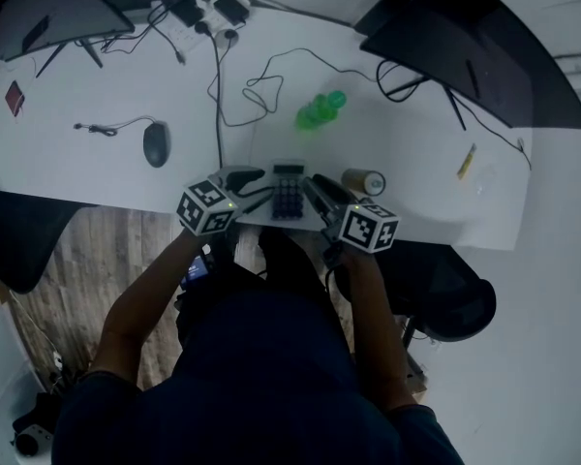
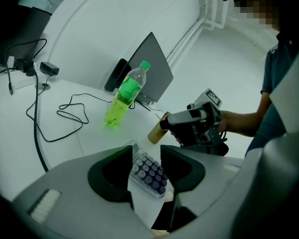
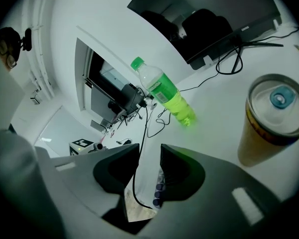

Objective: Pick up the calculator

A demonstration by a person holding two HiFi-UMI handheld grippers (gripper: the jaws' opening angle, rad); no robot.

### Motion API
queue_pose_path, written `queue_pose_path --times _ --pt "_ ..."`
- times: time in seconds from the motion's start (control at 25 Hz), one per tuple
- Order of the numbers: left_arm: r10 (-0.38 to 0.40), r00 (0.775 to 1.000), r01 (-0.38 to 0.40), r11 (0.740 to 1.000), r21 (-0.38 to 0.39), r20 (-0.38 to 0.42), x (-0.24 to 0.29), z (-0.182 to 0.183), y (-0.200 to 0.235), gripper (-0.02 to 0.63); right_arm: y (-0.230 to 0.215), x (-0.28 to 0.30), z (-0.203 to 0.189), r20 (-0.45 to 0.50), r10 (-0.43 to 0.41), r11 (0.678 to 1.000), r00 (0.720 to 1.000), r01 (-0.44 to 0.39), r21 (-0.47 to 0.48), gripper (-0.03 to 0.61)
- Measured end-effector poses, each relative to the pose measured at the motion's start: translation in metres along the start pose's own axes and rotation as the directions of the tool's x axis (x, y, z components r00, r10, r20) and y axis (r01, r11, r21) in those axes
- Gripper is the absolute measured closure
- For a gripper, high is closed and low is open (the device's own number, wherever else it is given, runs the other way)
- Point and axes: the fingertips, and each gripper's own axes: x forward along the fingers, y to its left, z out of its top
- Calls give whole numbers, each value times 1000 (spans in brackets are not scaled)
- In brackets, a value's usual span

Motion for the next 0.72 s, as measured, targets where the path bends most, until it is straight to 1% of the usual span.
queue_pose_path --times 0.24,0.44,0.72 --pt "3 1000 -3 1000 -14 -17 16 -5 3 442 -10 -4 0 13 7 999 1000 -7 35 463" --pt "25 999 -26 999 -25 -28 26 -10 10 437 -21 -3 -1 9 -1 998 1000 1 56 463" --pt "68 997 -70 997 -46 -32 27 -13 32 428 -26 15 -4 -39 -8 1000 999 8 23 463"
